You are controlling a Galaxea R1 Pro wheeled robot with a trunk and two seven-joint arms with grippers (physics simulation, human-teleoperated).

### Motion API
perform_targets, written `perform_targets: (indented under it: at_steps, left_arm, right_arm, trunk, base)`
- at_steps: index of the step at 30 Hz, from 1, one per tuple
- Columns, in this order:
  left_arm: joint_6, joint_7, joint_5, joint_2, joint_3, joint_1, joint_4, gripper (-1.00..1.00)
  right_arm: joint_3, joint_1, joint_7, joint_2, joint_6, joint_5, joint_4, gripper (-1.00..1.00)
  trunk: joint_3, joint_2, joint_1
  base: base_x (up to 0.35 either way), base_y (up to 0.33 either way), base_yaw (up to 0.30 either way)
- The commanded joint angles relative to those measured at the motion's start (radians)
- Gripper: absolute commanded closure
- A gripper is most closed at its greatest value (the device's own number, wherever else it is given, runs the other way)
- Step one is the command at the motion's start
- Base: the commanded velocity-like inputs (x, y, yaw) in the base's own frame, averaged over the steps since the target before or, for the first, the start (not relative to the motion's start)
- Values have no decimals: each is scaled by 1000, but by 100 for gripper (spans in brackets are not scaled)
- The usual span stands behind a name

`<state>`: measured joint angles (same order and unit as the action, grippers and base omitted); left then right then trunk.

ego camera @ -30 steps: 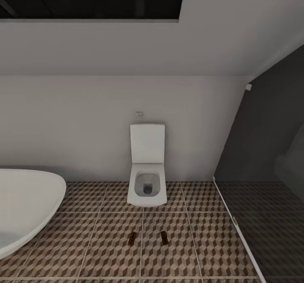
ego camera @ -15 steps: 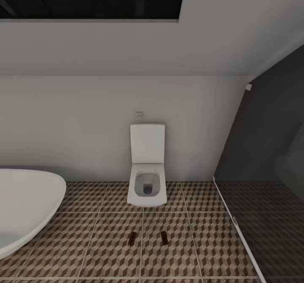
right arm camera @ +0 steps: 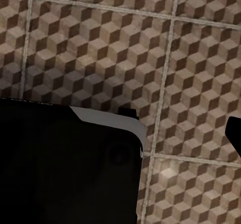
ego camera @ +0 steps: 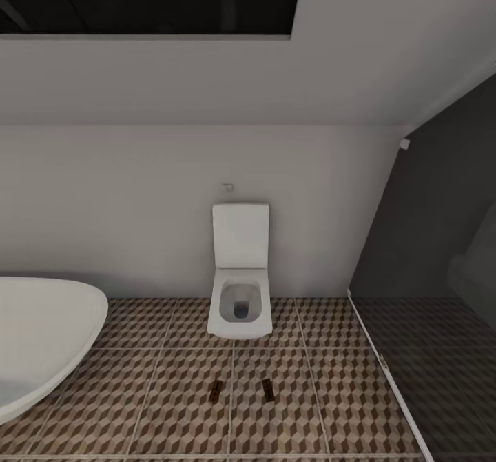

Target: Take the four mousetraps from the cabinet in the bathroom and place them on the bathroom floor. Make sure all four end up on the same floor surface, and ensure that at least two of them are either under or directly next to the same bathroom sink.

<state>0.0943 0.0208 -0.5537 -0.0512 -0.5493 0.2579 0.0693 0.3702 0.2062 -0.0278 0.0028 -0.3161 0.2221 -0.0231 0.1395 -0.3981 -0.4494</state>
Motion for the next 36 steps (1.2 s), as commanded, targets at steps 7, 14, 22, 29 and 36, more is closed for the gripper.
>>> perform_targets:
  at_steps: [7, 14, 22, 29, 36]
  left_arm:
    - [5, 2, -6, 0, -8, 1, 4, -100]
    - [5, 2, -6, -1, -8, 1, 4, -100]
    - [5, 2, -6, 0, -8, 1, 3, -100]
    - [5, 2, -6, -1, -7, 2, 3, -100]
    - [4, 5, -5, 9, -8, 1, 5, -100]
  right_arm:
    - [8, 1, -3, 0, -2, 7, 2, -100]
    - [8, 1, -3, -2, -1, 7, 2, -100]
    - [8, 1, -5, -1, -1, 6, 2, -100]
    - [9, 1, -7, -2, -4, 5, -4, -100]
    - [11, 1, -3, -1, -3, 1, -6, -100]
  trunk:
    - [-9, -2, -1]
    - [-20, -2, -1]
    - [-33, -2, -1]
    - [-41, -2, -1]
    - [-43, -2, -1]
  base:
    - [0, 0, 0]
    - [0, 0, 0]
    - [0, 0, 0]
    - [0, 0, 0]
    - [0, 0, 0]
